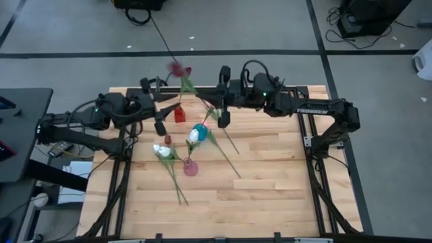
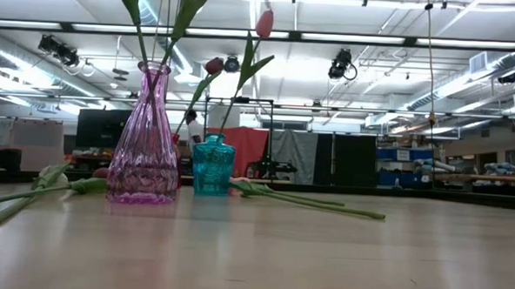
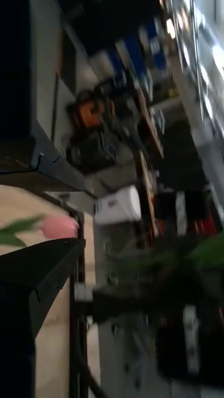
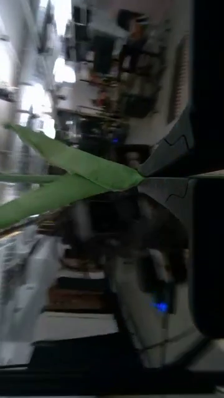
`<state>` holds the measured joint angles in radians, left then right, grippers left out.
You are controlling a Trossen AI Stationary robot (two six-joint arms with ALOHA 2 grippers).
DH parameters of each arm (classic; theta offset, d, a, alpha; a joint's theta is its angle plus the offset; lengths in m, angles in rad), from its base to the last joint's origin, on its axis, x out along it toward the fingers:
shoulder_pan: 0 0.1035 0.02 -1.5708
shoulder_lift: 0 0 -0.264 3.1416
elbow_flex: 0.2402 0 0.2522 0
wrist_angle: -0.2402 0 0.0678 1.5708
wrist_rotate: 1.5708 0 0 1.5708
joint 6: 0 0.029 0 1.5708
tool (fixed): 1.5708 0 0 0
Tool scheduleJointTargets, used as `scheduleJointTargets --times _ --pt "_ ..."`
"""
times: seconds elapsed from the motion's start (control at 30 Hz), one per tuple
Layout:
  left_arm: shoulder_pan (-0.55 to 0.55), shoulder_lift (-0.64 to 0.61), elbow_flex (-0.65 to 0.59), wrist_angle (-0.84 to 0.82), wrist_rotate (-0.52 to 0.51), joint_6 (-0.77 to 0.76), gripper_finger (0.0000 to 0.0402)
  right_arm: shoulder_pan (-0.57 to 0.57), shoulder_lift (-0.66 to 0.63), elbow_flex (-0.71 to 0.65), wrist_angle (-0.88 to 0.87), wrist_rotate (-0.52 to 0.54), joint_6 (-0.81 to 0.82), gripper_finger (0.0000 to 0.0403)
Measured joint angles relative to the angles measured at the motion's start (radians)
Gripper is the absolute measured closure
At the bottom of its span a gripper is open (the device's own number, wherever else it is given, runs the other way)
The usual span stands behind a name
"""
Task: Sort flowers into vase by color
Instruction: Put the top red tulip into the red vase
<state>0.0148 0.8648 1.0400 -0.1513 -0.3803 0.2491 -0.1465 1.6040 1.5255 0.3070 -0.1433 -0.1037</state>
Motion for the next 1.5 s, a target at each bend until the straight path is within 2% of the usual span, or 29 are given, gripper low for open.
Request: scheduleJointTargets --times 0.2,0.37,0.7,0.93,1.03,1.13,1.23,1.27,1.5 --pt "0.055 0.065 0.050 0.010 0.208 -0.045 0.0264 -0.021 0.073 0.103 0.023 -0.087 0.022 0.0395" --pt "0.091 0.096 0.052 0.061 0.308 -0.074 0.0264 -0.017 0.132 0.128 0.085 -0.094 0.017 0.0395" --pt "0.130 0.117 0.051 0.104 0.300 -0.075 0.0264 -0.017 0.191 0.128 0.154 -0.086 0.002 0.0395" --pt "0.131 0.131 0.050 0.081 0.294 -0.073 0.0264 -0.017 0.195 0.128 0.140 -0.085 -0.003 0.0395" --pt "0.131 0.129 0.050 0.079 0.259 -0.067 0.0266 -0.017 0.195 0.128 0.121 -0.083 -0.002 0.0392" --pt "0.133 0.122 0.050 0.058 0.234 -0.042 0.0295 -0.017 0.195 0.128 0.101 -0.080 -0.002 0.0388" --pt "0.149 0.120 0.050 0.062 0.289 -0.036 0.0369 -0.017 0.195 0.128 0.097 -0.049 0.005 0.0377" --pt "0.158 0.120 0.050 0.059 0.305 -0.040 0.0383 -0.017 0.195 0.128 0.095 -0.039 0.005 0.0371" --pt "0.234 0.108 0.050 0.012 0.360 -0.085 0.0395 -0.014 0.137 0.126 -0.031 0.001 0.006 0.0325"
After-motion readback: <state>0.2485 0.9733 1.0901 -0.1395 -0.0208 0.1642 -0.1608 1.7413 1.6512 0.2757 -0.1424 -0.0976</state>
